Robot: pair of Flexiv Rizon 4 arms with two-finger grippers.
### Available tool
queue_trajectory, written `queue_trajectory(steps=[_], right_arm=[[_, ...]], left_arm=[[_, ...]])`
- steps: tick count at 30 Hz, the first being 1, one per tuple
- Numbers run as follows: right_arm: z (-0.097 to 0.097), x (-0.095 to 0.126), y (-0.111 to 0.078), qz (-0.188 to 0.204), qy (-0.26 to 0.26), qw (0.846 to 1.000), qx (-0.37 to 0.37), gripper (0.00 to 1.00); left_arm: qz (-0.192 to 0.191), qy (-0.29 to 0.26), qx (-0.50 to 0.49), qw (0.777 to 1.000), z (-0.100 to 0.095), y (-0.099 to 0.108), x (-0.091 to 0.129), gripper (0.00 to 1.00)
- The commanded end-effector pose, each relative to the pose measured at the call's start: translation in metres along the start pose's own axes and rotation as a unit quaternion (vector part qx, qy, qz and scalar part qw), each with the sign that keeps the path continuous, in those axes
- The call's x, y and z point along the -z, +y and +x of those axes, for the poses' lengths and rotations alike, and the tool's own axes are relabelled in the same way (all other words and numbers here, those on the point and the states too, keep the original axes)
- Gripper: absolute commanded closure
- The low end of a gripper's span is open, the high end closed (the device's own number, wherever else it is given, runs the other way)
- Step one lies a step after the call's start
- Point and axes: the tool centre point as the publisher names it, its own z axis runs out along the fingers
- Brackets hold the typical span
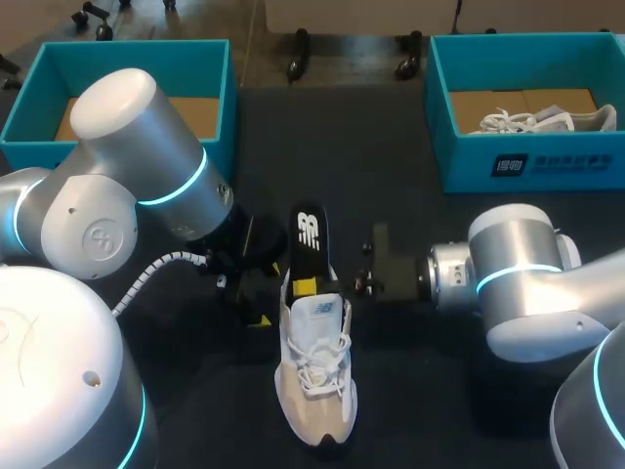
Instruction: Take the shoe out of the shoebox, open the shoe tongue, remove and reinsert the insole, then place the shoe into the shoebox
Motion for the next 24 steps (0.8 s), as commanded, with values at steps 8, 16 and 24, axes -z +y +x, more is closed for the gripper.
queue_trajectory(steps=[8, 16, 24], right_arm=[[0.000, -0.002, -0.006, 0.002, 0.015, 1.000, 0.009, 0.69], [0.014, -0.003, 0.001, -0.004, 0.011, 0.999, 0.048, 0.62], [0.021, -0.002, 0.008, -0.011, 0.015, 0.997, 0.071, 0.67]], left_arm=[[0.000, -0.001, -0.001, 1.000, 0.001, 0.001, 0.000, 0.00], [0.000, -0.001, -0.001, 1.000, 0.001, 0.001, 0.000, 0.00], [0.000, -0.001, -0.001, 1.000, 0.001, 0.001, 0.000, 0.00]])
